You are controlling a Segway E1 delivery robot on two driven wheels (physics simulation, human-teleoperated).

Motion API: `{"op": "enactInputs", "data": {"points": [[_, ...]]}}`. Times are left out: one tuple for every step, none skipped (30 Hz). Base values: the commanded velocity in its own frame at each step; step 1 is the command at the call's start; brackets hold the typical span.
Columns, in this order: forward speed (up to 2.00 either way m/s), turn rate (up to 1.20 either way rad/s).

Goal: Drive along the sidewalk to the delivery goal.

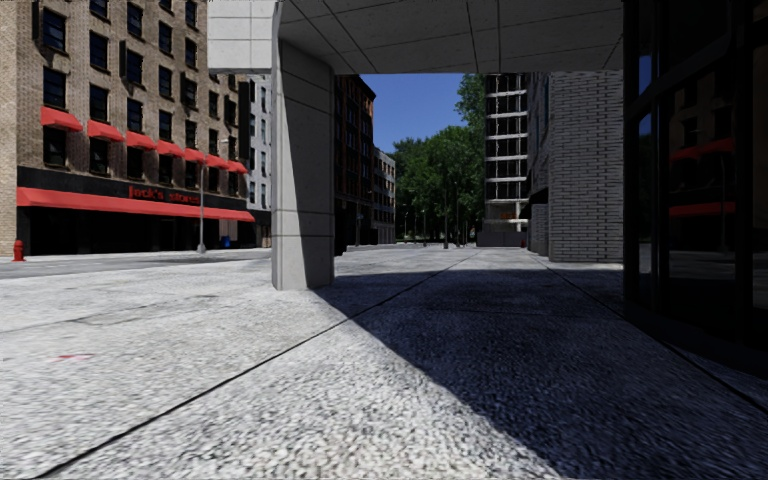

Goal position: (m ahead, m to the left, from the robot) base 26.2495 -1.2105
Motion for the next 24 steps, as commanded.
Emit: {"op": "enactInputs", "data": {"points": [[2.0, 0.0], [2.0, 0.0], [2.0, 0.0], [2.0, 0.0], [2.0, 0.0], [2.0, 0.0], [2.0, 0.0], [2.0, 0.0], [2.0, 0.0], [2.0, 0.0], [2.0, 0.0], [2.0, 0.0], [2.0, 0.0], [2.0, 0.0], [2.0, 0.0], [2.0, 0.0], [2.0, 0.0], [2.0, 0.0], [2.0, 0.0], [2.0, 0.0], [2.0, 0.0], [2.0, 0.0], [2.0, 0.0], [2.0, 0.0]]}}
